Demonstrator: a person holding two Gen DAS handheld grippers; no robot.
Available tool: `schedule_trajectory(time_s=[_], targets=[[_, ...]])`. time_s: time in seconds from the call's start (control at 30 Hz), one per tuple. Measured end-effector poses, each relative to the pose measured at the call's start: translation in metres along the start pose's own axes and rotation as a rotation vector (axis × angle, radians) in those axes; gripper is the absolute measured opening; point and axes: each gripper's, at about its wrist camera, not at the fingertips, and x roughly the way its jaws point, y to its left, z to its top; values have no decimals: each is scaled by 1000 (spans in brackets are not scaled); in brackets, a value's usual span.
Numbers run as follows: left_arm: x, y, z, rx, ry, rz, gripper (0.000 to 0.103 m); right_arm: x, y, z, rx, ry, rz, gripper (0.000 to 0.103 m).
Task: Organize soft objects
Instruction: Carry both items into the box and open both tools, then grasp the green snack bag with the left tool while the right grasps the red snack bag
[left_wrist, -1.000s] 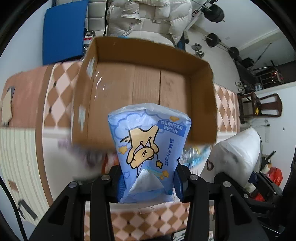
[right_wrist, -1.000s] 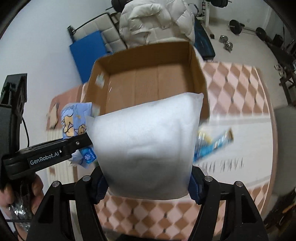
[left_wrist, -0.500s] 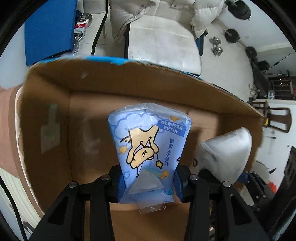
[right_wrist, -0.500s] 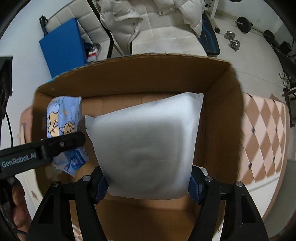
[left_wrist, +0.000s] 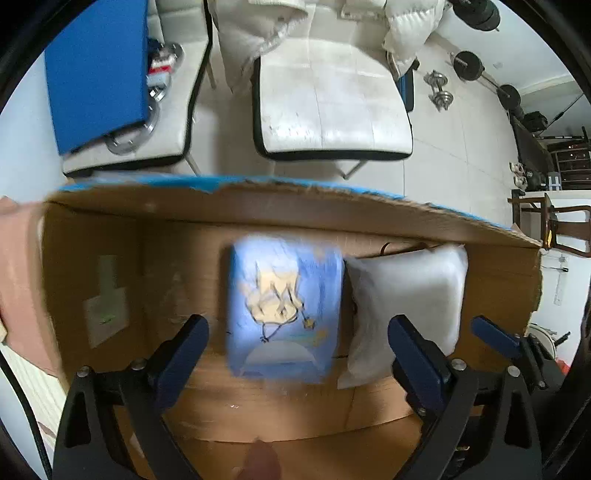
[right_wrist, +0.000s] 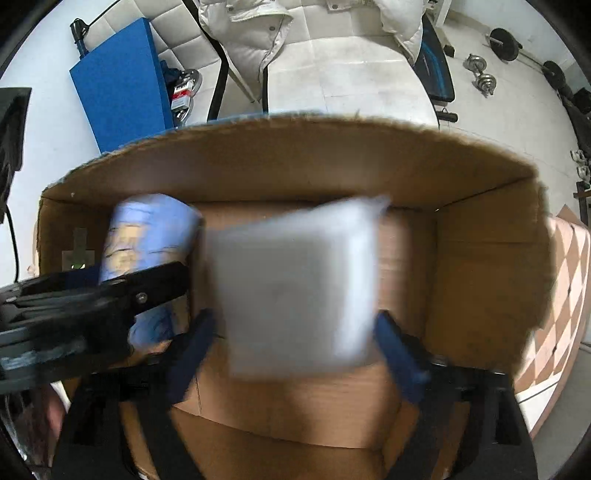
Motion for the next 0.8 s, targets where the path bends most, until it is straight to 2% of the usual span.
schedule_trajectory(time_s=[0.2, 0.3, 0.4, 0.43, 0.5, 0.57, 0.67, 0.73, 0.8], targets=[[-39, -3, -24, 48, -63, 40, 100, -37, 8, -15, -10, -83, -11, 103], [-69, -3, -53, 74, -122, 59, 100, -62, 14, -32, -25, -124, -18, 103], [-100, -1, -99, 114, -207, 85, 100, -91, 19, -65, -39, -165, 5, 103], [-109, 0, -121, 154, -237, 101, 100, -99, 19, -80, -42, -179, 9, 103], [-118, 3, -159, 234, -290, 157, 100, -112, 21, -113, -51, -197, 15, 103], [-113, 9, -202, 334, -317, 255, 100, -114, 22, -147, -76, -187, 8, 103], [-80, 21, -253, 458, -253, 354, 100, -98, 19, -206, -69, -133, 0, 103], [-38, 36, -277, 530, -144, 411, 100, -79, 17, -234, -59, -82, 9, 103], [-5, 49, -293, 552, -67, 442, 100, -61, 13, -256, -37, -41, 20, 103]])
